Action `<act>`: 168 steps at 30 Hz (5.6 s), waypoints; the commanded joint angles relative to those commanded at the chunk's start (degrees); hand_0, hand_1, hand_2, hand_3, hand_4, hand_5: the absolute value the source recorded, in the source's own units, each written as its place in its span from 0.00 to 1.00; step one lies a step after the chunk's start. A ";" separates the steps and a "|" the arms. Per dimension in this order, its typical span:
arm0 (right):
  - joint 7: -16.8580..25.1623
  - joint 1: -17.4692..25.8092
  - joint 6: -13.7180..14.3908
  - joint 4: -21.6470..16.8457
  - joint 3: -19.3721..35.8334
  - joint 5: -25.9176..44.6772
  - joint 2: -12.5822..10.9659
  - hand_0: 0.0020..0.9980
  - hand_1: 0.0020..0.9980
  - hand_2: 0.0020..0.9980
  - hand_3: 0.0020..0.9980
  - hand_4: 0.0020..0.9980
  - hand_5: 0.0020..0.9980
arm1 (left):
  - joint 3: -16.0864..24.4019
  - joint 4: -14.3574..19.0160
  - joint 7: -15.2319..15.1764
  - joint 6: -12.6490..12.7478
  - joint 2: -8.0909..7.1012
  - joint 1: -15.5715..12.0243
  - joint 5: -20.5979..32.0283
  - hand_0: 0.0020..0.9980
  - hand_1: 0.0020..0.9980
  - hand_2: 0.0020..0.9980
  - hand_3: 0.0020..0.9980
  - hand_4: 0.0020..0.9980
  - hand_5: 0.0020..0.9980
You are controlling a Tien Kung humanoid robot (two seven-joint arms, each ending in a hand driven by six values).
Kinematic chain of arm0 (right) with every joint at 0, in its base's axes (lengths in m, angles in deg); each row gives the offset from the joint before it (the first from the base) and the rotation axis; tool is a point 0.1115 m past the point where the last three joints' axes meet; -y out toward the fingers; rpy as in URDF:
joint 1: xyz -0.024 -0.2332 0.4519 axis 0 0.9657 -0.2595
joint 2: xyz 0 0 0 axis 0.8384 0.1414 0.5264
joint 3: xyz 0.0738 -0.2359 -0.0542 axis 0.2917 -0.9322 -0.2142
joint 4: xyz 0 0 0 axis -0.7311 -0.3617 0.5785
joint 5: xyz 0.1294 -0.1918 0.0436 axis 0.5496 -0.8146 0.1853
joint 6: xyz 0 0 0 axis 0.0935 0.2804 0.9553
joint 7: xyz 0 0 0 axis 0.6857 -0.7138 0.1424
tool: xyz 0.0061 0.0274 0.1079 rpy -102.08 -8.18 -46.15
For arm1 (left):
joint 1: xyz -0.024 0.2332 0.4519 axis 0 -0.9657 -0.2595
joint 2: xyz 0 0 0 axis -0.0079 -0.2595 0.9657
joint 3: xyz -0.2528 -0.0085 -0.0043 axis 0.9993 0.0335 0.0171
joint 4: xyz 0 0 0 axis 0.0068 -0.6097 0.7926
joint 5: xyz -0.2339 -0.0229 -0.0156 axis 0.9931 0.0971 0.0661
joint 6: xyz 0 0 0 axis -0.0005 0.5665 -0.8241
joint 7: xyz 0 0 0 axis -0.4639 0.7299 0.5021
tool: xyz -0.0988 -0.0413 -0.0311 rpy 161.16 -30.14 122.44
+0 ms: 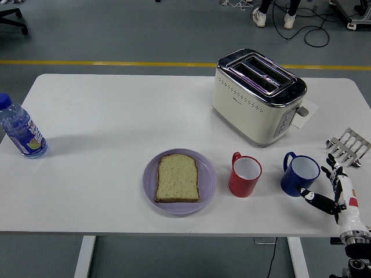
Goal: Pick up the cup,pour liquid into bread,place the cup on the desk
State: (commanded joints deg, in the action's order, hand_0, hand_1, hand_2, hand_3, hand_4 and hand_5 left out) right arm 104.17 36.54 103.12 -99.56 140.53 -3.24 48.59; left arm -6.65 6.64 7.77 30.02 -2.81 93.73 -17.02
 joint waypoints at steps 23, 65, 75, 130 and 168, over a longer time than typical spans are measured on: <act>2.39 -5.26 1.60 4.97 -4.69 5.78 1.36 1.00 0.89 0.99 1.00 0.99 0.02 | 0.65 0.02 0.00 0.01 0.00 0.38 -0.04 0.63 0.64 0.65 0.50 0.24 0.87; 5.37 -10.15 1.05 12.74 -8.33 14.27 2.55 0.94 0.84 0.92 0.96 0.97 0.08 | 0.50 -0.04 0.05 -0.02 0.10 0.19 0.05 0.63 0.64 0.65 0.50 0.24 0.87; 6.25 -10.20 1.17 13.43 -9.04 16.01 2.56 0.91 0.80 0.88 0.90 0.96 0.11 | 0.10 -0.06 0.04 -0.02 0.14 -0.20 0.21 0.63 0.64 0.65 0.50 0.24 0.87; 7.34 -9.35 4.83 8.90 -5.84 18.24 2.20 0.46 0.47 0.59 0.60 0.68 0.00 | 0.58 -0.07 0.01 0.03 0.17 0.04 -0.11 0.63 0.64 0.65 0.50 0.24 0.87; -29.64 -10.36 -1.01 -23.45 -3.47 -16.93 -3.03 0.45 0.47 0.59 0.57 0.64 0.00 | 0.11 -0.10 0.08 -0.03 0.05 -0.53 -0.09 0.63 0.64 0.65 0.50 0.24 0.87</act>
State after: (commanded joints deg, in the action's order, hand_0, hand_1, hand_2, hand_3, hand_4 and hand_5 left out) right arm 74.53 26.17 102.11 -123.01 137.07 -20.17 45.56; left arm -6.55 6.53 7.86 29.99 -2.76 93.20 -17.11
